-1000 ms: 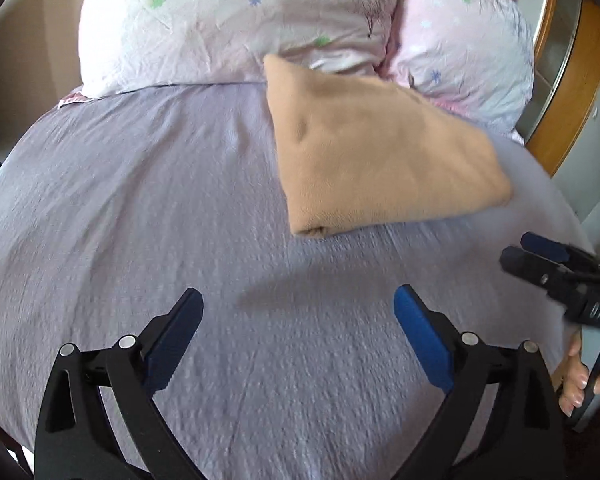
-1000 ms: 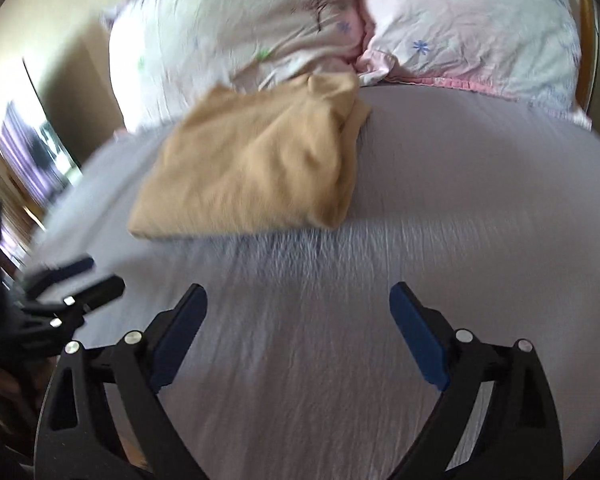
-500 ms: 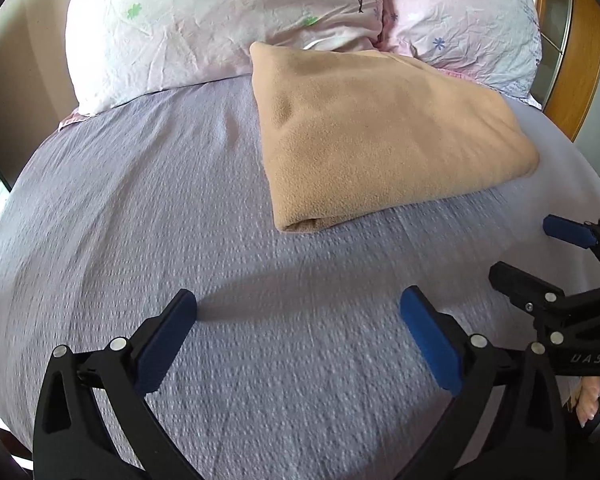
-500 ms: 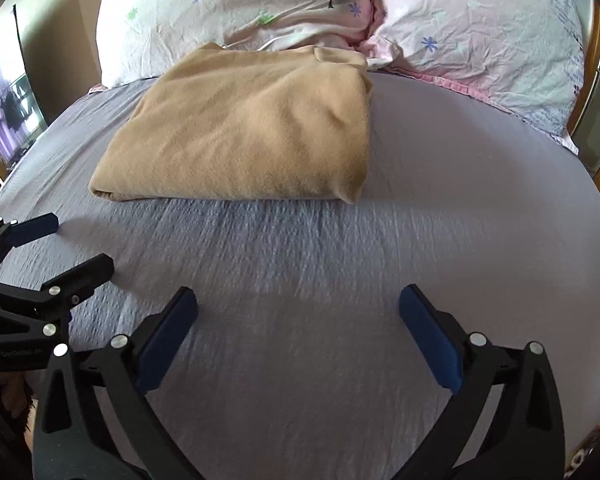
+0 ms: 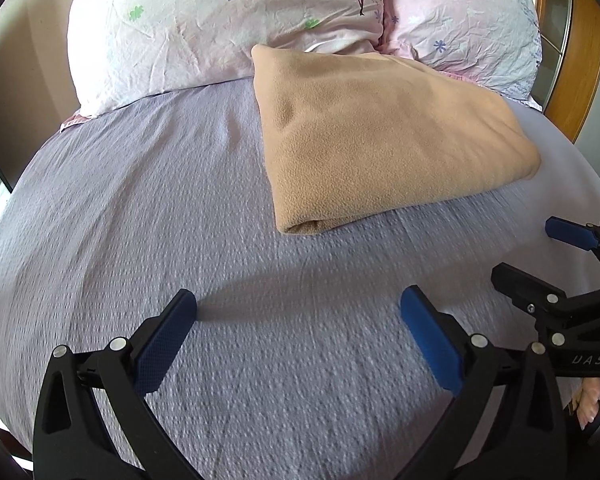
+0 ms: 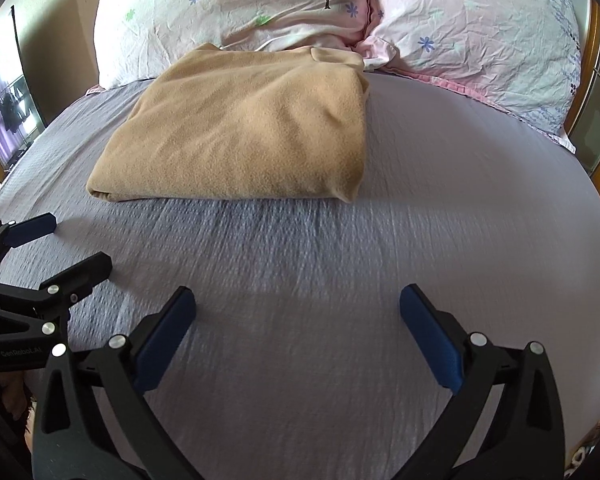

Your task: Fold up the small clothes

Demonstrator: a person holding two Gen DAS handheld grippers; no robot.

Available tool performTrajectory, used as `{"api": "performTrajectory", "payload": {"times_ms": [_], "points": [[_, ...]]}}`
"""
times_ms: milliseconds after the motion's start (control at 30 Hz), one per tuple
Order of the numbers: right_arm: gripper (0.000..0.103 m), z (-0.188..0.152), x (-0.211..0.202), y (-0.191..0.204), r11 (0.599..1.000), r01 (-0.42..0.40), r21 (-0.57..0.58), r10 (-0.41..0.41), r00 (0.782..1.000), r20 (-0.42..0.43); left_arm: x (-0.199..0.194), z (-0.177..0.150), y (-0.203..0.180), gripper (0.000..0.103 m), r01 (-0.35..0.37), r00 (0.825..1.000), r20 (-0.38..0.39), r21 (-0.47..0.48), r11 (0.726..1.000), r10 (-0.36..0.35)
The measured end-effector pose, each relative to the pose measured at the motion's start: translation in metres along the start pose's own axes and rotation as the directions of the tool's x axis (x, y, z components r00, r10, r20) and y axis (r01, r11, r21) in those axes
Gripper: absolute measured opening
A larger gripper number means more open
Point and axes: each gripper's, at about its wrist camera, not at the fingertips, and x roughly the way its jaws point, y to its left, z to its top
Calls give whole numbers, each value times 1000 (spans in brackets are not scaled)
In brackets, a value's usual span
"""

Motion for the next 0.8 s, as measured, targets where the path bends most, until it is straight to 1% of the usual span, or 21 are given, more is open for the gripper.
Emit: {"api": "performTrajectory", "payload": {"times_ms": [800], "points": [[101, 0, 0, 1, 1000, 5, 5, -5, 1000, 0, 0, 0, 0, 102, 0, 1000, 0, -1, 1000, 0]]}}
